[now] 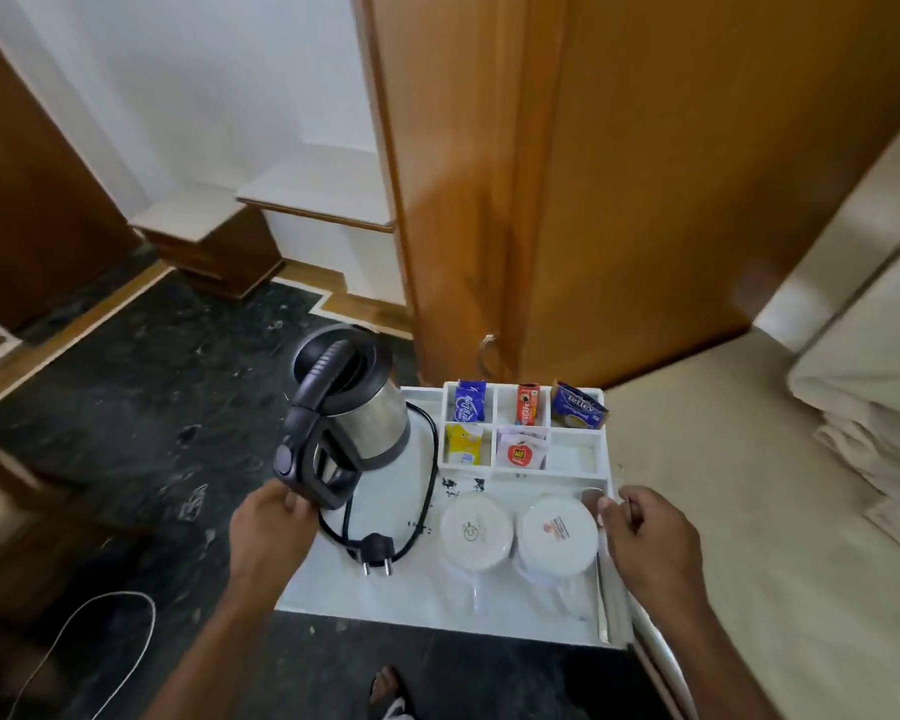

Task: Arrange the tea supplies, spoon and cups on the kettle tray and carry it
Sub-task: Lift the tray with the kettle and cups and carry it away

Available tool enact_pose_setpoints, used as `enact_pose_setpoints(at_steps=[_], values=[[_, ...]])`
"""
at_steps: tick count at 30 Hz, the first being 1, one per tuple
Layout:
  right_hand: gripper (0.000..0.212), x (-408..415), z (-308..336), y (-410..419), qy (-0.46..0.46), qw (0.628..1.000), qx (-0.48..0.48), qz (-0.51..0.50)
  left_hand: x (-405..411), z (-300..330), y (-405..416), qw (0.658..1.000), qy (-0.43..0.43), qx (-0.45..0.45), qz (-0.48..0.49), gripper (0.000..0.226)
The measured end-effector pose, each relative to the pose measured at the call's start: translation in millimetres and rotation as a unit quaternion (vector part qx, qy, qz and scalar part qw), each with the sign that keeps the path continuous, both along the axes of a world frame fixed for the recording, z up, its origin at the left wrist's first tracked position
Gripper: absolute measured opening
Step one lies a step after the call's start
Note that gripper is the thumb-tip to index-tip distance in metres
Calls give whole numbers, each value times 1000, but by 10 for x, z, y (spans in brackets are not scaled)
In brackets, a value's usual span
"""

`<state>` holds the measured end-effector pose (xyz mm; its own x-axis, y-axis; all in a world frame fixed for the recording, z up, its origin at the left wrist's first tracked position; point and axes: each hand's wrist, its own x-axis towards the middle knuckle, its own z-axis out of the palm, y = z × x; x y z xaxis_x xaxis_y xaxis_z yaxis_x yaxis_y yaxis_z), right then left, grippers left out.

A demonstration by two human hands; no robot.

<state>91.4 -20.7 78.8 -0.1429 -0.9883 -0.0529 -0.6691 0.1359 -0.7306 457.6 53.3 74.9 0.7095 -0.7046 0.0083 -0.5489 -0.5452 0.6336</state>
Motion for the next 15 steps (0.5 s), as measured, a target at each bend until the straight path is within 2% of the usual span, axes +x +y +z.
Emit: enact_pose_setpoints(at_steps=[4, 9, 15], values=[[35, 837, 31, -147, -6, 999, -8, 31, 733, 61, 120, 999, -7, 0, 35, 39], [21, 1857, 44, -336, -28, 998, -15, 53, 1712, 176, 74, 998, -29, 4, 54, 38], [18, 2822, 81, -801, -38, 996, 3, 77, 2662, 208, -309, 998, -32, 13, 60, 39]])
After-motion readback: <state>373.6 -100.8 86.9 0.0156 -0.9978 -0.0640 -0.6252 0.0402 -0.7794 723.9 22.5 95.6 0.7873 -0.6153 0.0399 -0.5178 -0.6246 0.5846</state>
